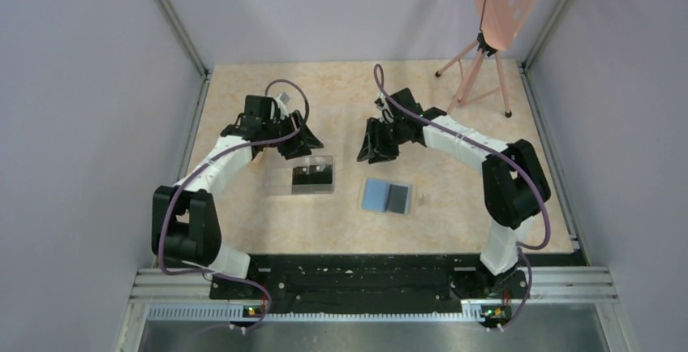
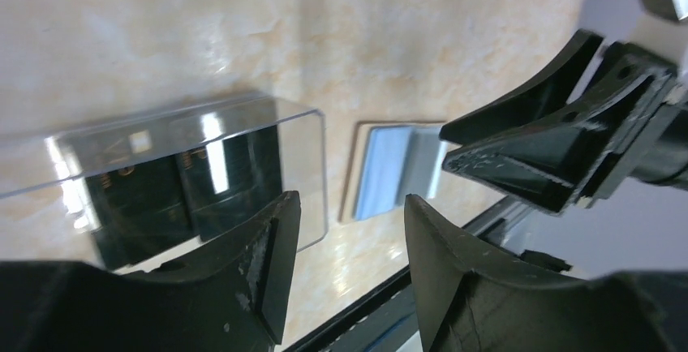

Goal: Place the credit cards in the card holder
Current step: Pick up the credit card from the storage box.

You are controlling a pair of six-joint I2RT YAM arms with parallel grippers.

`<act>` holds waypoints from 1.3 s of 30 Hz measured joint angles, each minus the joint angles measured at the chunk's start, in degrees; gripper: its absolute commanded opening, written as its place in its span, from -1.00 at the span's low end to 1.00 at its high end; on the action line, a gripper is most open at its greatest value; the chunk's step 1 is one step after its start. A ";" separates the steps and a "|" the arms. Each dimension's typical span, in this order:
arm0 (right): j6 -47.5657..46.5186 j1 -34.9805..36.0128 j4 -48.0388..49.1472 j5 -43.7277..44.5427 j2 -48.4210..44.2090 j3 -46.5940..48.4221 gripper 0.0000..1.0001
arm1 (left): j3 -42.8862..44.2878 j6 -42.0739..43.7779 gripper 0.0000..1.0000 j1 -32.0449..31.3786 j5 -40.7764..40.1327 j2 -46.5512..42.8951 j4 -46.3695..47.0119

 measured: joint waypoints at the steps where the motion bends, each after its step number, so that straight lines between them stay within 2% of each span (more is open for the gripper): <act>1: 0.52 0.52 0.15 -0.33 1.22 1.20 -0.08 | 0.94 1.46 0.11 0.42 -0.70 0.04 -2.56; 8: 4.02 2.25 1.90 -2.84 8.02 7.69 -0.03 | 9.11 11.26 0.09 0.63 -7.34 4.61 -18.86; 15: 7.02 6.23 3.34 -5.29 15.26 13.09 -0.03 | 11.02 16.00 0.06 0.63 -11.76 12.79 -26.34; 17: 7.85 7.45 3.65 -5.79 17.25 13.86 -0.07 | 11.02 16.72 0.04 0.63 -12.33 14.80 -27.26; 21: 9.64 9.05 4.33 -6.80 20.57 14.53 -0.30 | 11.02 17.51 -0.05 0.63 -12.37 17.20 -27.41; 27: 11.65 9.22 5.42 -7.43 21.46 14.56 -0.51 | 11.02 18.36 -0.17 0.63 -10.12 19.71 -26.64; 39: 12.92 9.22 6.05 -8.57 22.29 15.21 -0.61 | 10.54 18.27 -0.48 0.63 -6.12 21.14 -23.02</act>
